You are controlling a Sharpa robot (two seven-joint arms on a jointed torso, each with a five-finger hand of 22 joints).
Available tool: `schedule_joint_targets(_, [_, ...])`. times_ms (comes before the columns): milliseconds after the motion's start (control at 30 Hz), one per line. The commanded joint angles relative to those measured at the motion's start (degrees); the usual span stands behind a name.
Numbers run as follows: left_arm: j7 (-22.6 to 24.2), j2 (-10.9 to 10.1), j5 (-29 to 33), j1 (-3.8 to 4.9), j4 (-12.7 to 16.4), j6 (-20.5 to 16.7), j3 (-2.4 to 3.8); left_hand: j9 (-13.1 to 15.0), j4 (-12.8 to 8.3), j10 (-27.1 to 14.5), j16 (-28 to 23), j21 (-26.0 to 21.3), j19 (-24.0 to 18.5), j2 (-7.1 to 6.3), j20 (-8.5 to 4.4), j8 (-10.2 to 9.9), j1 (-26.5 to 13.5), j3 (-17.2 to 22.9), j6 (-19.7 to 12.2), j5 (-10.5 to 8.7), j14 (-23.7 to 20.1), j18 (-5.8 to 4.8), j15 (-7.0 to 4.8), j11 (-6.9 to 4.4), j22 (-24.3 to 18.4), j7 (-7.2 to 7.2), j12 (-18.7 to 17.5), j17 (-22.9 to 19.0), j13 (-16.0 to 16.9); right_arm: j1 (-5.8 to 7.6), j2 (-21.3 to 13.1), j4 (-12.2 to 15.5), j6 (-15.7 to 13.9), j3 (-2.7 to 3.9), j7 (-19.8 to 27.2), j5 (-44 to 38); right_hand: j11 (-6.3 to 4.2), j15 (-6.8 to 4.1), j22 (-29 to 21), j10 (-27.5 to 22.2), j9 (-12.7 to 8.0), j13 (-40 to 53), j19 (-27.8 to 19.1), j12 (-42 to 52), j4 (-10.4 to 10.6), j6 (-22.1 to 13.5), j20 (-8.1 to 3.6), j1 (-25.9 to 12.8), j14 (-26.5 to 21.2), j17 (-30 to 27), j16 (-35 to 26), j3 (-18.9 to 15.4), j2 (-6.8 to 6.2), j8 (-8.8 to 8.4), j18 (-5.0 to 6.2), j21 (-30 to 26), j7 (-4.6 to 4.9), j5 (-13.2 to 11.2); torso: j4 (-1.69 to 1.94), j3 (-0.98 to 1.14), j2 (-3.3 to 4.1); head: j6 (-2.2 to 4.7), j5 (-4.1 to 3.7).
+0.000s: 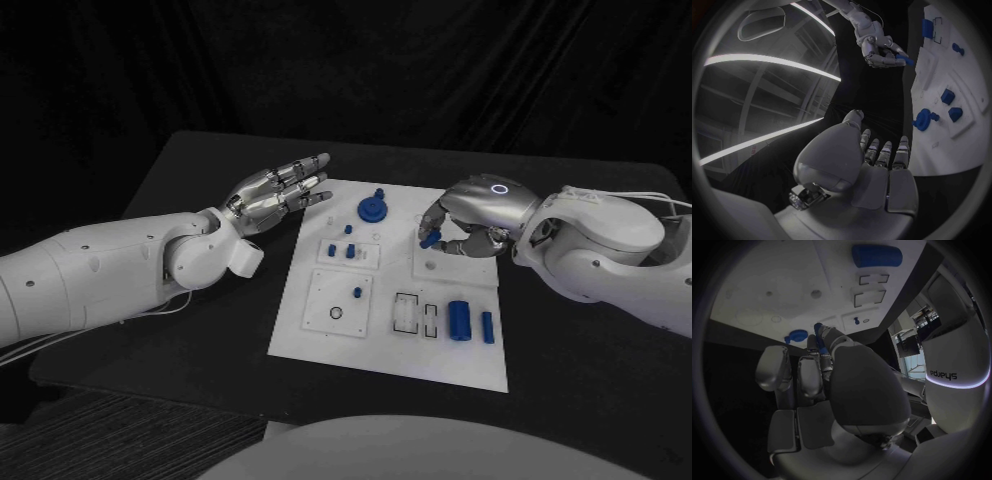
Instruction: Assemble the parts on the task board
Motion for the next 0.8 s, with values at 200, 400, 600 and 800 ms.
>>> schedule_joint_targets(200, [0.54,0.42,0.21,-0.27,-0.23,0.76,0.06,0.05,0.04,-0.07,0.28,-0.19,0.02,0.24,0.25,0.26,0.11,0.47,0.33,0.12,-0.05,0.08,0.23,0.41,-0.14,0.05,0.36,0.04,0.08,1.99,1.61,3.95,0.34,0.04,-0.43,-0.08,-0.01,0.36,8.51,0.57,3.22,0.1,-0.16,0.37,-0.34,0.27,0.29,-0.17,1.27,0.08,-0.07,0.05,0.39,0.21,0.4,-0.22,0.41,-0.06,-0.02,-0.04,-0.08,0.0,-0.2])
schedule_joint_targets(400, [0.57,0.6,0.21,-0.49,-0.47,1.01,0.06,0.03,0.15,-0.14,0.24,-0.26,-0.12,0.31,0.21,0.22,0.01,0.54,0.2,-0.02,-0.11,0.07,0.21,0.47,-0.34,0.03,0.34,0.02,0.06,1.75,7.41,3.44,6.44,0.04,-1.09,-0.19,0.49,0.93,8.41,-0.08,3.4,-0.05,-0.37,-0.06,-0.69,-0.77,0.74,-0.12,1.19,-0.07,-0.2,0.59,0.26,-0.45,0.45,-0.67,0.85,0.22,-0.05,-0.02,-0.1,0.0,-0.11])
schedule_joint_targets(600, [0.5,0.68,0.21,-0.63,-0.55,1.14,0.07,0.02,0.2,-0.18,0.22,-0.27,-0.14,0.37,0.19,0.21,-0.04,0.6,0.16,-0.04,-0.13,0.06,0.19,0.48,-0.36,0.04,0.35,0.02,0.06,0.98,14.55,1.16,9.79,0.05,-1.45,-4.82,0.85,1.07,8.26,-0.69,3.47,-0.21,-0.65,-0.51,-1.07,-1.56,0.98,-0.12,1.01,-0.3,-0.39,1.13,0.09,-1.18,0.6,-1.31,1.02,0.65,-0.05,-0.09,-0.23,0.0,0.4])
schedule_joint_targets(800, [0.46,0.94,0.22,-0.67,-1.0,1.02,0.07,0.01,0.24,-0.21,0.2,-0.28,-0.16,0.4,0.17,0.19,-0.07,0.63,0.08,-0.05,-0.16,0.06,0.18,0.5,-0.38,0.03,0.33,0.01,0.05,0.41,20.12,-1.28,11.58,0.05,-1.59,-6.84,0.73,0.82,8.48,-0.36,3.69,-0.15,-0.46,-0.49,-1.35,-1.27,0.9,-0.33,1.22,0.74,0.38,1.46,-0.04,-1.38,0.52,-0.33,0.98,1.41,-0.13,0.17,0.02,0.0,0.65])
